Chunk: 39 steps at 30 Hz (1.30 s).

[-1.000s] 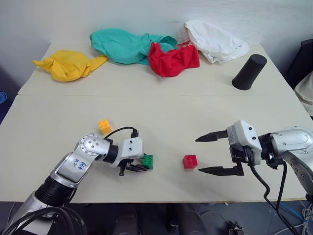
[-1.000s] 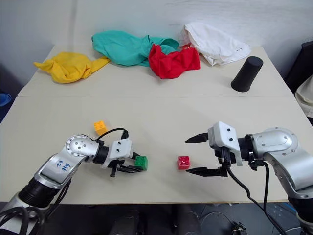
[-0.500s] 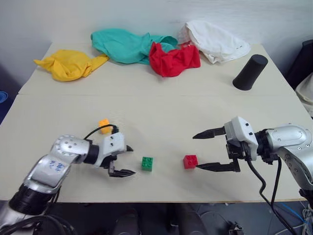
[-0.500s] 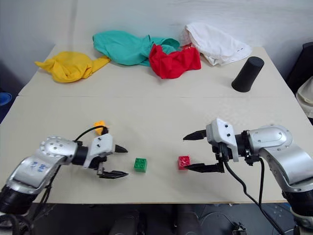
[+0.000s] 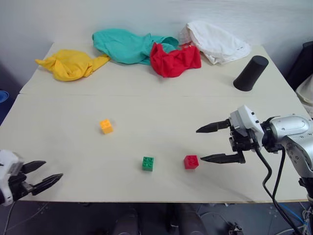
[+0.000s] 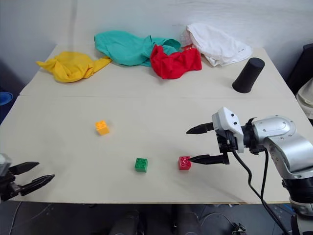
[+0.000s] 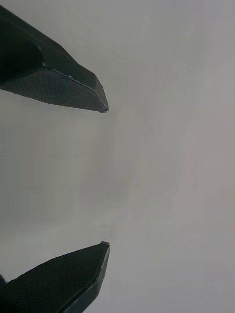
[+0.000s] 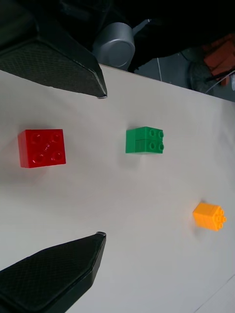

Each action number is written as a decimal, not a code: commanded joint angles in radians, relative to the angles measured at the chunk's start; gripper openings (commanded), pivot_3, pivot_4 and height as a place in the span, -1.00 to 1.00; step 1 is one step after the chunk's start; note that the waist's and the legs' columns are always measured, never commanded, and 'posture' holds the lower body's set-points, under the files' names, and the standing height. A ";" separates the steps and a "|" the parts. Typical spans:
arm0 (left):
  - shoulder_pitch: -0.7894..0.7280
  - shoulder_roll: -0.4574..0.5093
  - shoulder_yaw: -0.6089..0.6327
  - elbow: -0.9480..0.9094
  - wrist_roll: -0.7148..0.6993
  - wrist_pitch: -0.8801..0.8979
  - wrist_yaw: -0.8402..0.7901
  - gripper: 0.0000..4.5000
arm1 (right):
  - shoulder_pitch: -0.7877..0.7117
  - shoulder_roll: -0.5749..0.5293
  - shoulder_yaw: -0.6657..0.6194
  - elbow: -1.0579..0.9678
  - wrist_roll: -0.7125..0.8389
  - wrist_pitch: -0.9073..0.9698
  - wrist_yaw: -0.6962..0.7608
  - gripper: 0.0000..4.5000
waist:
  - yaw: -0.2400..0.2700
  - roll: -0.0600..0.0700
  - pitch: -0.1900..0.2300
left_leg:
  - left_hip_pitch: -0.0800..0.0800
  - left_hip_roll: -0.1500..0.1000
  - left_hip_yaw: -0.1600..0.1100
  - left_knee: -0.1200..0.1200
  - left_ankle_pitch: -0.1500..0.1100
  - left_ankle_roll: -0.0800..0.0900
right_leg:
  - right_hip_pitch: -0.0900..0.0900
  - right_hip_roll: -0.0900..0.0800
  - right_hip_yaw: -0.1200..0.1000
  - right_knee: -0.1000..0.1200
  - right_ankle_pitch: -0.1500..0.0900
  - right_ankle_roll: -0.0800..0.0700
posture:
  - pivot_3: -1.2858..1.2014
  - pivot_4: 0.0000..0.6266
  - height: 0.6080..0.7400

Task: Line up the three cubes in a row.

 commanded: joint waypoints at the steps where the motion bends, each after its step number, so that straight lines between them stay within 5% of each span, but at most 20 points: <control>1: -0.034 0.026 -0.016 -0.019 -0.019 -0.028 0.015 0.98 | -0.004 -0.027 -0.042 -0.001 0.010 -0.009 0.017 1.00 | 0.004 0.000 0.000 | 0.000 0.000 0.000 0.000 0.000 0.000 | 0.000 0.000 0.000 0.000 0.000 0.000 | 0.03 -0.52 1.00; 5: -0.228 0.070 -0.169 0.037 0.006 -0.080 0.048 0.98 | 0.007 -0.025 -0.048 -0.014 0.011 -0.007 0.005 1.00 | 0.008 0.000 0.000 | -0.001 -0.001 -0.001 0.000 0.000 0.000 | 0.000 -0.001 -0.002 0.000 0.000 0.000 | 0.03 -0.52 1.00; 16: -0.888 0.114 -0.684 0.542 0.171 -0.249 -0.102 0.98 | 0.051 -0.012 -0.073 -0.052 -0.017 -0.036 -0.070 1.00 | -0.007 0.000 0.000 | -0.001 0.000 0.004 0.000 0.001 -0.002 | -0.001 0.003 -0.001 0.003 0.000 0.001 | 0.03 -0.52 1.00; 29: -1.172 -0.034 -0.865 0.914 0.294 -0.402 -0.147 0.98 | 0.165 -0.016 -0.136 -0.146 -0.020 -0.030 -0.161 1.00 | 0.005 -0.001 0.000 | -0.002 0.001 0.005 0.005 0.001 -0.002 | -0.002 0.006 -0.002 0.003 0.001 0.001 | 0.03 -0.52 1.00; 32: -1.191 -0.050 -0.873 0.941 0.304 -0.417 -0.152 0.71 | 0.175 -0.011 -0.138 -0.162 -0.015 -0.022 -0.174 1.00 | 0.004 -0.001 0.000 | -0.002 0.001 0.005 0.005 0.000 -0.002 | -0.002 0.007 -0.002 0.003 0.001 0.001 | 0.03 -0.52 1.00; 39: -1.175 -0.026 -0.883 0.948 0.328 -0.464 -0.180 -0.25 | 0.181 -0.010 -0.134 -0.171 -0.012 -0.023 -0.189 1.00 | 0.004 -0.001 0.000 | -0.002 0.002 0.005 0.006 0.000 -0.002 | -0.001 0.007 -0.001 0.003 0.001 0.001 | 0.03 -0.52 1.00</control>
